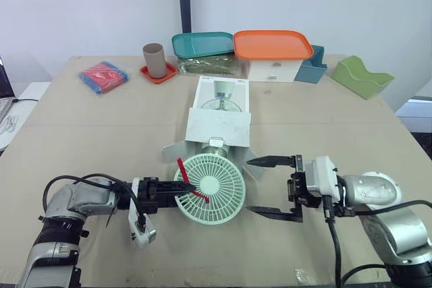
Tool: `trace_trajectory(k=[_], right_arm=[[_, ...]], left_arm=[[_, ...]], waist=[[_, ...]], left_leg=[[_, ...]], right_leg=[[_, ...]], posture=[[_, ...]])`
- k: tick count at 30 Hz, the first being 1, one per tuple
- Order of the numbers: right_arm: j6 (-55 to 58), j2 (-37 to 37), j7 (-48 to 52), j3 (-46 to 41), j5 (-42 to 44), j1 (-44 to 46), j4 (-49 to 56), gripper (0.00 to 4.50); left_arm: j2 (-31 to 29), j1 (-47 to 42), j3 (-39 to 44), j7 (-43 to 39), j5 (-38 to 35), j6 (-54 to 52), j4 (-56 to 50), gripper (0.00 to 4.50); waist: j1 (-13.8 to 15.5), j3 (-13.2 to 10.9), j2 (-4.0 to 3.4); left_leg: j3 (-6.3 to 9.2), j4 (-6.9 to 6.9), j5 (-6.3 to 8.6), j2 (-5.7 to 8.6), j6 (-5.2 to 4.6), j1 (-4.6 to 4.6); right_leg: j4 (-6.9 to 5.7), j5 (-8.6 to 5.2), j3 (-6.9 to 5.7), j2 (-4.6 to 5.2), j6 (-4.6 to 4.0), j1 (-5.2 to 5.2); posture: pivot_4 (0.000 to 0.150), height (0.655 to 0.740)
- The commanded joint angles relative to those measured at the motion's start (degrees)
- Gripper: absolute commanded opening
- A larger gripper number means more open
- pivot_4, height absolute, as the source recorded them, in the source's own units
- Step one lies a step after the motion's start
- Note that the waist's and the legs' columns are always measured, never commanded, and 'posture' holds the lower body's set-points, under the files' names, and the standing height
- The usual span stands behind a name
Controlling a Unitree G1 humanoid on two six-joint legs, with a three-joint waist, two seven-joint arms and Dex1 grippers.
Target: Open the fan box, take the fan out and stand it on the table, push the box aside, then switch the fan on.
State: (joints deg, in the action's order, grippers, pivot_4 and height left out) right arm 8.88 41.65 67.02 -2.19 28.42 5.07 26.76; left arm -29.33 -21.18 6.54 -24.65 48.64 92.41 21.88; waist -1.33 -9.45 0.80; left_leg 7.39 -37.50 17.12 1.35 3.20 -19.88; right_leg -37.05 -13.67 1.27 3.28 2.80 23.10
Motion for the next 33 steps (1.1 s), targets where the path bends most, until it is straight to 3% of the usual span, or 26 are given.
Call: trace_trajectory(k=[1,7,14,20,25,33], right_arm=[[-0.6,0.0,-0.7,-0.1,0.4,0.6,0.8,4.5],[-0.6,0.1,-0.9,-0.3,0.7,0.3,0.7,4.5],[0.1,0.1,-1.8,-1.8,1.5,0.2,-1.0,4.5],[0.4,0.3,-2.2,-3.6,2.7,1.6,-4.0,4.5],[-0.3,0.2,-1.5,-3.5,2.4,1.8,-5.4,4.5],[0.2,-1.2,-3.3,-2.8,2.8,1.1,-4.1,4.5]], left_arm=[[-0.9,-0.5,-0.2,3.9,3.2,-1.4,-1.1,1.9],[-1.8,-0.8,-1.9,8.9,4.6,-3.5,-2.7,1.9],[-6.5,0.3,-8.0,10.8,-4.1,-8.4,-5.5,1.9],[-19.7,6.1,-21.9,4.8,-29.2,-19.2,-16.7,1.9],[-27.7,9.5,-27.9,-2.1,-46.0,-30.0,-25.0,1.9],[-32.8,19.1,-24.1,-8.8,-67.9,-51.2,-41.1,1.9]], waist=[[0.0,0.0,0.0],[0.0,0.0,0.0],[0.0,0.0,0.0],[0.0,0.0,-0.02],[0.0,0.0,-0.03],[-0.1,0.0,-0.04]], left_leg=[[0.0,0.0,0.0,0.0,0.0,0.0],[0.0,-0.02,0.0,0.0,0.0,0.01],[0.0,-0.02,0.0,0.0,0.0,0.01],[-0.02,0.01,0.03,-0.03,-0.05,0.0],[-0.02,-0.02,0.03,-0.03,-0.05,0.02],[-0.11,0.01,0.08,-0.07,-0.13,0.07]], right_leg=[[-0.01,0.0,0.0,0.0,0.0,0.0],[-0.01,0.01,0.0,0.0,0.01,-0.03],[-0.01,0.01,0.0,0.0,0.01,-0.02],[-0.03,0.01,0.04,0.02,0.01,0.03],[-0.06,0.01,0.05,0.01,0.01,0.01],[-0.07,-0.02,0.13,-0.05,0.0,0.0]], posture=[[0.15,0.74],[0.15,0.74],[0.15,0.74],[0.15,0.74],[0.15,0.74],[0.15,0.74]])
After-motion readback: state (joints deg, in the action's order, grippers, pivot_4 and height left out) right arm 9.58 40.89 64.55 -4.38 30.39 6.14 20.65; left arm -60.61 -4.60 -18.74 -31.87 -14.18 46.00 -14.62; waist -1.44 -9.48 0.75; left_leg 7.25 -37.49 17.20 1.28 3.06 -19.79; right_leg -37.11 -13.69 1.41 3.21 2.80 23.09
